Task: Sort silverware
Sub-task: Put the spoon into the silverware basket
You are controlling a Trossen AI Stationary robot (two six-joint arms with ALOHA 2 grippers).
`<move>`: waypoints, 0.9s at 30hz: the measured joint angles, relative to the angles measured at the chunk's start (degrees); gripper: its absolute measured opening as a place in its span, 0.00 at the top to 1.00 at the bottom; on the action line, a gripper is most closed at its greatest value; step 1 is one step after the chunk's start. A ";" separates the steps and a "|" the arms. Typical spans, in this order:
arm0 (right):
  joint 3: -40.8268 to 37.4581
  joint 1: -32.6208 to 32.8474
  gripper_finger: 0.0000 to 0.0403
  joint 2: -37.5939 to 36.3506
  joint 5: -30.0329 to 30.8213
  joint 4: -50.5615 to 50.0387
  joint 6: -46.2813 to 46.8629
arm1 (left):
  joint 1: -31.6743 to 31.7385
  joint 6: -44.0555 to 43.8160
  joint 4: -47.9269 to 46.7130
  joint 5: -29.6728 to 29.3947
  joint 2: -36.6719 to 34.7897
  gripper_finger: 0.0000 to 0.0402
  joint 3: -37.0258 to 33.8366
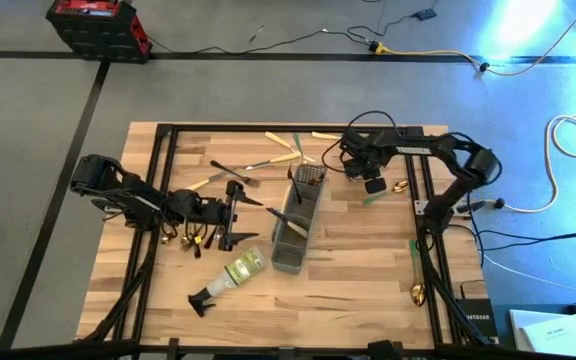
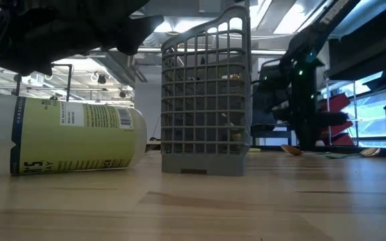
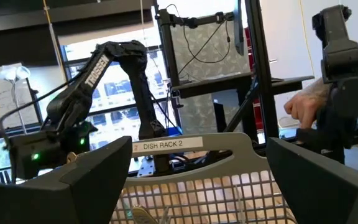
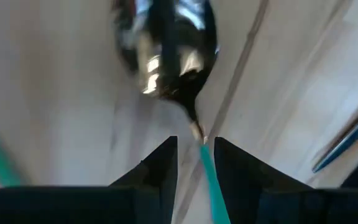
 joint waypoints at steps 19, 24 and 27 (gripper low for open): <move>0.24 -1.08 0.98 3.37 -0.91 -1.29 1.23 | 0.00 0.13 -1.32 -0.04 0.04 0.11 0.00; -0.34 3.52 0.99 0.58 -0.44 -9.72 4.93 | 0.00 0.13 -0.99 -0.11 0.04 0.11 0.00; -0.09 8.15 0.99 -2.68 -0.41 -13.67 6.98 | -0.02 0.13 -0.49 -0.16 0.04 0.11 0.00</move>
